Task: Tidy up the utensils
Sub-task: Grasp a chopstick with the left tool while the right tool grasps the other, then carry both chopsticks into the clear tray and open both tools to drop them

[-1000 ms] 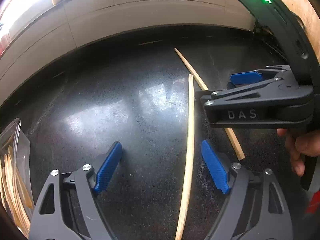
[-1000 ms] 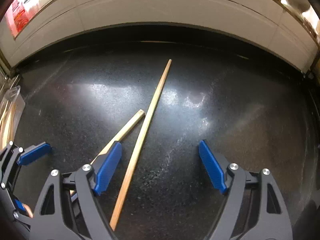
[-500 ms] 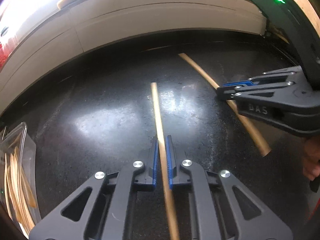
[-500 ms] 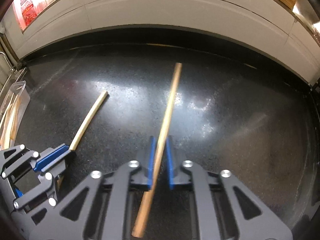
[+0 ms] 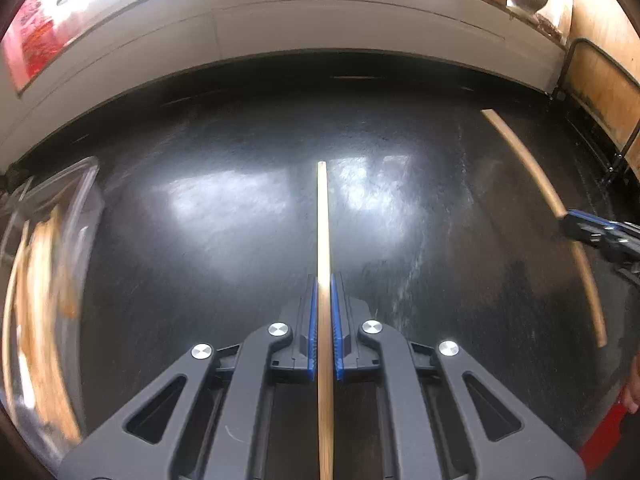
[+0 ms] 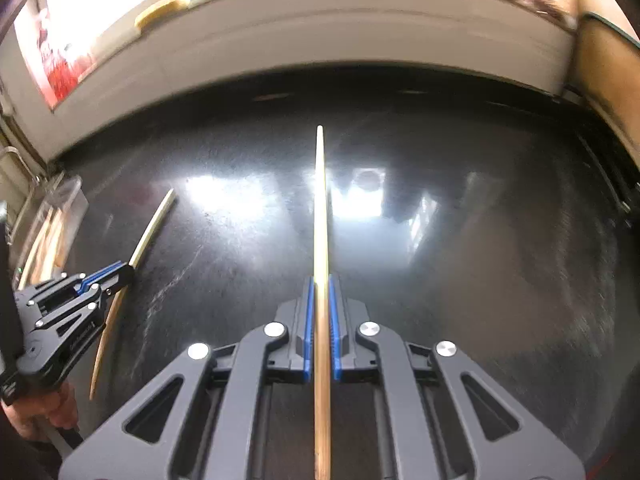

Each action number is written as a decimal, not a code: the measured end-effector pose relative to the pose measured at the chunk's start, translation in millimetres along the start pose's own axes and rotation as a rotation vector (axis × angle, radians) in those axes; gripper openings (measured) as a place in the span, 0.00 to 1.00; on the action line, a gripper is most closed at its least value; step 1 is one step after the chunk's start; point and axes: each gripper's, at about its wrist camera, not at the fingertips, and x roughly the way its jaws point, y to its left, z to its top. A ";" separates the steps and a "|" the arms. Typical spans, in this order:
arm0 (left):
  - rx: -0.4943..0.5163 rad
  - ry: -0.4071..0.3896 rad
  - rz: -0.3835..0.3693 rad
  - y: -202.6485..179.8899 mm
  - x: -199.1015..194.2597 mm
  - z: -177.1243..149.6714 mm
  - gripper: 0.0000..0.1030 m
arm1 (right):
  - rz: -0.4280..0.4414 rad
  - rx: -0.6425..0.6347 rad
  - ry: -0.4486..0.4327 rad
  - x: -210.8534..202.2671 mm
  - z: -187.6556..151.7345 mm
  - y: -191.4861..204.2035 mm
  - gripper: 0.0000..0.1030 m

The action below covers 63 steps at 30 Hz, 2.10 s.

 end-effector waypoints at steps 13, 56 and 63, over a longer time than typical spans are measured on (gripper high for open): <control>-0.087 -0.071 0.034 48.2 -106.9 -0.3 0.06 | 0.101 -0.033 -0.089 -82.4 -3.5 46.4 0.08; -0.597 -0.040 0.116 299.9 -92.4 -28.1 0.06 | 0.483 -0.269 0.268 40.4 38.1 394.3 0.08; -0.579 -0.015 0.133 297.6 -77.6 -24.0 0.06 | 0.476 -0.279 0.276 48.1 39.1 398.0 0.08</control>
